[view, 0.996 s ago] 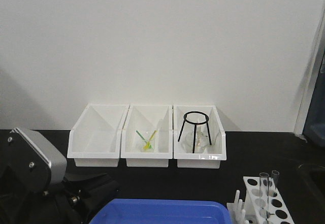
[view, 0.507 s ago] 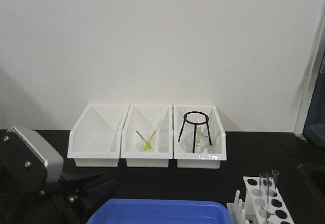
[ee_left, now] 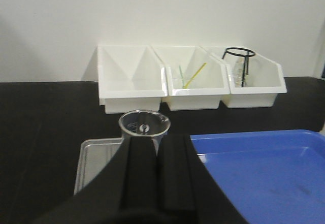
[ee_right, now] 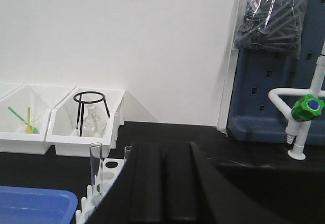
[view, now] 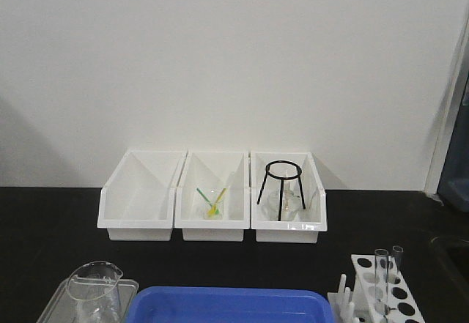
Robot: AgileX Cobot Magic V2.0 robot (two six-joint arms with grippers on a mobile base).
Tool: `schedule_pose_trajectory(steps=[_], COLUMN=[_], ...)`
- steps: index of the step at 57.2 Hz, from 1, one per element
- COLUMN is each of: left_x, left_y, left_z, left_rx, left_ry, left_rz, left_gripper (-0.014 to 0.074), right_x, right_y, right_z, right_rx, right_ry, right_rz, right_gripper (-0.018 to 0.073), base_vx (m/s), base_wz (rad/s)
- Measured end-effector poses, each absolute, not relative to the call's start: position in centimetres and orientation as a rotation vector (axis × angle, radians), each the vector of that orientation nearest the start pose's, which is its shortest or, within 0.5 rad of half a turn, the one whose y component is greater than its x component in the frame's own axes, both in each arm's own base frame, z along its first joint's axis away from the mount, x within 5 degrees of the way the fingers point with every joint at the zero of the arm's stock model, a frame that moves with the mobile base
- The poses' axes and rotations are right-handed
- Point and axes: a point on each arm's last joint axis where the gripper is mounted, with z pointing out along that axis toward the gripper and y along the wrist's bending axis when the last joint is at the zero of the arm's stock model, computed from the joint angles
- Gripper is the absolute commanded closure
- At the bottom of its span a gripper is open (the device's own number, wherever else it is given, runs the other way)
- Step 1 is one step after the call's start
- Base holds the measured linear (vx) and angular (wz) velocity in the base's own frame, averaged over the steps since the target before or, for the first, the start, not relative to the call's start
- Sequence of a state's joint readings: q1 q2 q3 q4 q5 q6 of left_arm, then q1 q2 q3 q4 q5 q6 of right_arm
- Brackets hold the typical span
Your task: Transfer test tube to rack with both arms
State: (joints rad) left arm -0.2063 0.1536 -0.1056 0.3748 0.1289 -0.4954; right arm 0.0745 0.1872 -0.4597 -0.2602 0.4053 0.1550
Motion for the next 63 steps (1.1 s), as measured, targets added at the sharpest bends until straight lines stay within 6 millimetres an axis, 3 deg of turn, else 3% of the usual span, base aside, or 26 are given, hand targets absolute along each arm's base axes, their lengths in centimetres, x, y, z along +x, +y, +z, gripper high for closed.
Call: schedule_pose_trajectory(steps=[6, 14, 63], left_x=[5.7, 5.7, 5.6], left_y=[-0.5, -0.4, -0.8], left_z=[20.5, 19.2, 19.4], left_rx=[-0.019, -0.042, 0.083], left_ry=[1.617, 1.642, 1.609], left_rz=[-0.205, -0.196, -0.143], left_gripper=[0.0603, 0.0603, 0.0603], right_x=[4.8, 4.8, 4.8], right_y=[-0.6, -0.6, -0.6], right_z=[31.9, 31.9, 31.9], right_rx=[-0.049, -0.049, -0.048], right_ry=[1.604, 1.605, 1.606], right_rz=[-0.09, -0.09, -0.089], right_gripper=[0.0567, 0.0567, 0.0567], base_vx=[0.0, 0.0, 0.0], base_wz=[0.0, 0.0, 0.0])
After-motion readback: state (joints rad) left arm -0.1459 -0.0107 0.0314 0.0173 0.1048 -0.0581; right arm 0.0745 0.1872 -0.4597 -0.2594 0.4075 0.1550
